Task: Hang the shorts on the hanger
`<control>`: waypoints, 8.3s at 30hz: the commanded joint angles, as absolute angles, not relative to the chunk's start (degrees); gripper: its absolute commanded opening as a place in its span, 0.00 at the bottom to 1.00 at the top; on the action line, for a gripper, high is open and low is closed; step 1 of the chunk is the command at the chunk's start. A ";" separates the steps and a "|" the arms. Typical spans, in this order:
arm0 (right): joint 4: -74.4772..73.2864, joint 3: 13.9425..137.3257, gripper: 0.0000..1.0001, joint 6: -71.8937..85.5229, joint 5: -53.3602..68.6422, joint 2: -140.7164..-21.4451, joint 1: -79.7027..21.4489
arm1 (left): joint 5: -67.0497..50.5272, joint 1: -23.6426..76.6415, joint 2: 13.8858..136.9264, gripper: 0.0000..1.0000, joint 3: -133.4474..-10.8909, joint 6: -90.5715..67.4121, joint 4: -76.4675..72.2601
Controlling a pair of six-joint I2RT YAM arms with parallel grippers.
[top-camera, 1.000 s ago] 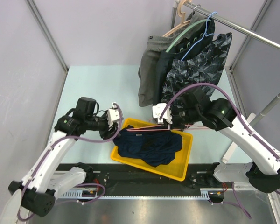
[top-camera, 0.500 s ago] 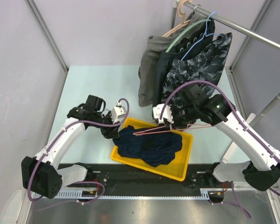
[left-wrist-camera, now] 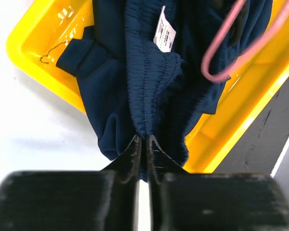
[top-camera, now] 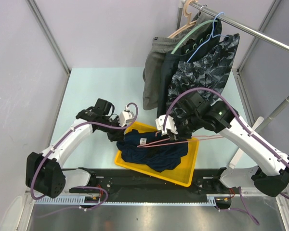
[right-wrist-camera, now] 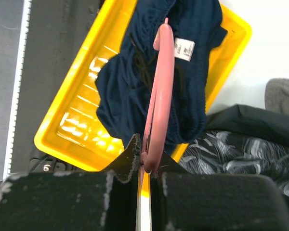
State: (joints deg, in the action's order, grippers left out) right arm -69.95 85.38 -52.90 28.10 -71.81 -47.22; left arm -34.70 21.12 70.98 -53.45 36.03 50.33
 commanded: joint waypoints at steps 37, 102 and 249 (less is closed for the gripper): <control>-30.59 75.32 0.00 -37.00 31.63 -73.83 -48.70 | -61.78 9.34 72.07 0.59 -77.06 41.00 66.65; -31.47 63.81 0.59 -24.17 18.83 -87.36 -35.07 | -36.12 35.16 54.58 0.00 -57.66 63.02 55.90; -44.56 75.67 0.52 -25.66 42.62 -59.50 -32.34 | -49.57 28.12 69.87 0.00 -87.71 59.50 68.03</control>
State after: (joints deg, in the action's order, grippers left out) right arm -46.00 74.08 -26.94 41.60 -59.79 -31.53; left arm -42.24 27.62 72.10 -84.07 59.33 69.69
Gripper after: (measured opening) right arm 0.547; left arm 0.126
